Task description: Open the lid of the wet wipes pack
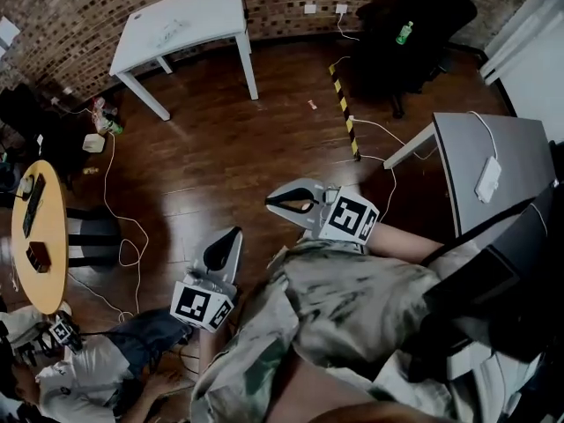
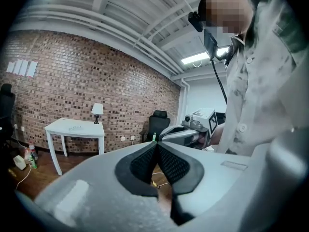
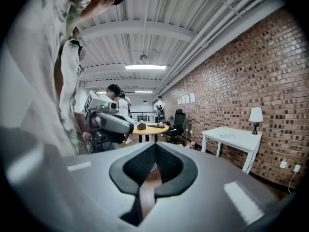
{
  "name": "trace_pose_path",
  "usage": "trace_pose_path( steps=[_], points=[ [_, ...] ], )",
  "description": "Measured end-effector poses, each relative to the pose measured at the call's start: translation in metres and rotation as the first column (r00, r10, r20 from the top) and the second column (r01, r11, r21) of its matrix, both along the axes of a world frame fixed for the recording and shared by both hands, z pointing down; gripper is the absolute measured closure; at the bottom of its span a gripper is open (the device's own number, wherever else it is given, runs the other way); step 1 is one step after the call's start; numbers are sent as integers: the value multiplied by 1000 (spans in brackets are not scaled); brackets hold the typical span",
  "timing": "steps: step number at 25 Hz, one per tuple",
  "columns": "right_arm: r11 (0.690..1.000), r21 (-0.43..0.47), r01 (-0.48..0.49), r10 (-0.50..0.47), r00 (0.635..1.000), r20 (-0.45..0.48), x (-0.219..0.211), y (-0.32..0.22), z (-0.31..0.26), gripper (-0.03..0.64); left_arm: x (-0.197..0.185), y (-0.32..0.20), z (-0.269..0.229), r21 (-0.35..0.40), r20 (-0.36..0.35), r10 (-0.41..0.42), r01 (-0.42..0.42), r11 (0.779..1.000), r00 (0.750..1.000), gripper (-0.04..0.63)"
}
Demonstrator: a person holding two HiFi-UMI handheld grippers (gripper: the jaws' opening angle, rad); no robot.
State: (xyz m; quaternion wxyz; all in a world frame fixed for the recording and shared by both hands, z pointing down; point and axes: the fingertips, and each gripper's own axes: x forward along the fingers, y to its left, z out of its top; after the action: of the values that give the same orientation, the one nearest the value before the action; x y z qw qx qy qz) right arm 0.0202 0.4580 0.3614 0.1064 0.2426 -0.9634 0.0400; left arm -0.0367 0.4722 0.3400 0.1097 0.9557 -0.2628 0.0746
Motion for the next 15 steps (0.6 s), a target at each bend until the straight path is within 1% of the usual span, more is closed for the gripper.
trace_pose_path(
  steps=[7, 15],
  points=[
    [1000, 10, 2, -2, 1000, -4, -14, 19, -4, 612, -13, 16, 0, 11, 3, 1, -1, 1000, 1000, 594],
    [1000, 12, 7, -7, 1000, -12, -23, 26, -8, 612, -22, 22, 4, 8, 2, -5, 5, 1000, 1000, 594]
  ],
)
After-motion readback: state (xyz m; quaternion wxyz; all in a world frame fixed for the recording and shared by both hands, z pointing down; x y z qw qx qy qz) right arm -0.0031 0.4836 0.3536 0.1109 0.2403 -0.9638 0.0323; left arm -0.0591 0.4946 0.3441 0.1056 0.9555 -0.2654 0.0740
